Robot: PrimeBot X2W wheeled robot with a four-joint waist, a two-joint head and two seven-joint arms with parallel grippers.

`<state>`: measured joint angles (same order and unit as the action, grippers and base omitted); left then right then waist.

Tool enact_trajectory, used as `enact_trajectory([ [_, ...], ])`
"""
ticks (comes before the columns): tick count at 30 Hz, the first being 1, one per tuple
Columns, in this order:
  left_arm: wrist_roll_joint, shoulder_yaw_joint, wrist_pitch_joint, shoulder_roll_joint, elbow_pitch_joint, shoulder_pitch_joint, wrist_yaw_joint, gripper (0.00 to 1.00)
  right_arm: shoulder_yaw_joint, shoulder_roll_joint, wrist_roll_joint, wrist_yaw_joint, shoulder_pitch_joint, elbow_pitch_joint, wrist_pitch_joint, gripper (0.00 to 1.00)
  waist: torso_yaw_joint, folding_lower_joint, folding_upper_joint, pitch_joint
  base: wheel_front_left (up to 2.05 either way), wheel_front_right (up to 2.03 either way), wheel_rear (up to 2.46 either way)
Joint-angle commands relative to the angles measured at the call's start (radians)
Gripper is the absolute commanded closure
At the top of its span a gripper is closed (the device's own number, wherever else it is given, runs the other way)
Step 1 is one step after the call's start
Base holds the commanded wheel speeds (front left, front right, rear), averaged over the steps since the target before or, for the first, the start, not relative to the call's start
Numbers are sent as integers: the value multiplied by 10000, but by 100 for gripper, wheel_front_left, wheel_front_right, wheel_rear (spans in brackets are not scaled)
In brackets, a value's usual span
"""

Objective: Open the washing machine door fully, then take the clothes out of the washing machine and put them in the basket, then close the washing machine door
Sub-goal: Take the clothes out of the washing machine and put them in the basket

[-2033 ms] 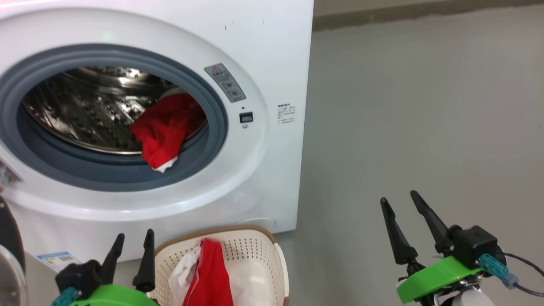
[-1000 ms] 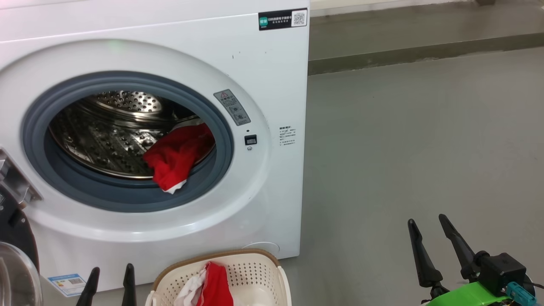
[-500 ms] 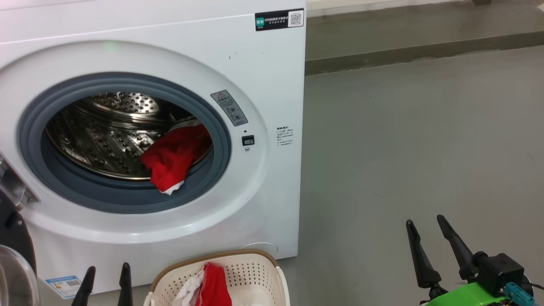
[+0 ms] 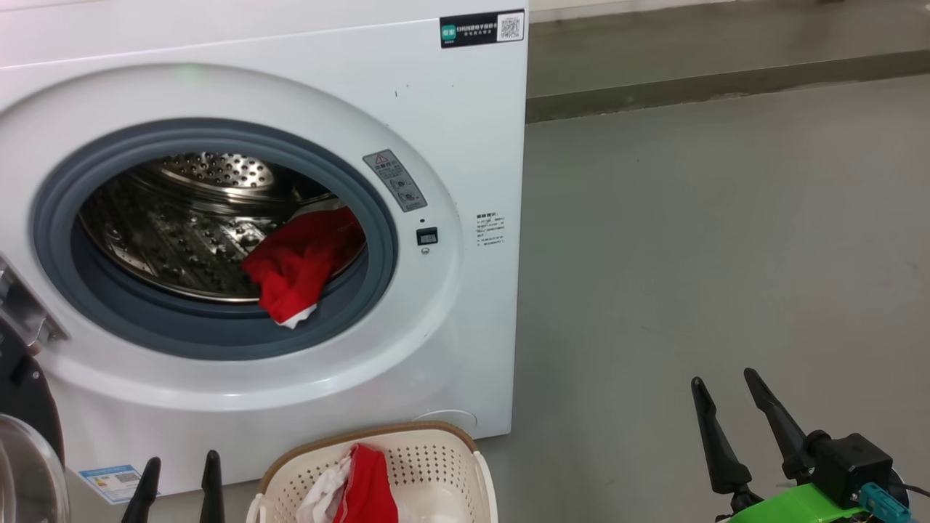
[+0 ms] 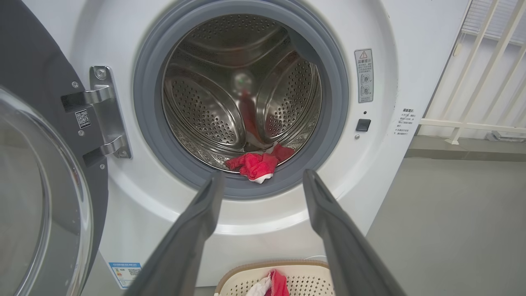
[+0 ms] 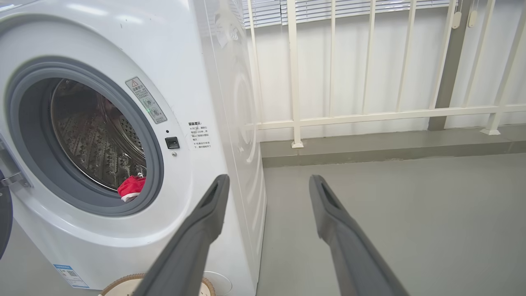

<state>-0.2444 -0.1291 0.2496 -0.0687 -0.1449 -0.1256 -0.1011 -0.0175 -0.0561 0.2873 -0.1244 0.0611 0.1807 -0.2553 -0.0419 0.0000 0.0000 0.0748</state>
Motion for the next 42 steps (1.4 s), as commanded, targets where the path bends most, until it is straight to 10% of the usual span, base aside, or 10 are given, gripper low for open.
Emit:
enact_trajectory([
  [1,76,-369,122,-17,179,256,-77,0,-294,-82,-134,-63,-202,-245,-65,0,14,0,0,-17,0,0,0],
  [42,-130,-5,119,-1343,-4929,9093,-30,0,-1135,39,-299,-63,-2444,-531,-65,0,-284,0,0,-5064,0,0,0],
])
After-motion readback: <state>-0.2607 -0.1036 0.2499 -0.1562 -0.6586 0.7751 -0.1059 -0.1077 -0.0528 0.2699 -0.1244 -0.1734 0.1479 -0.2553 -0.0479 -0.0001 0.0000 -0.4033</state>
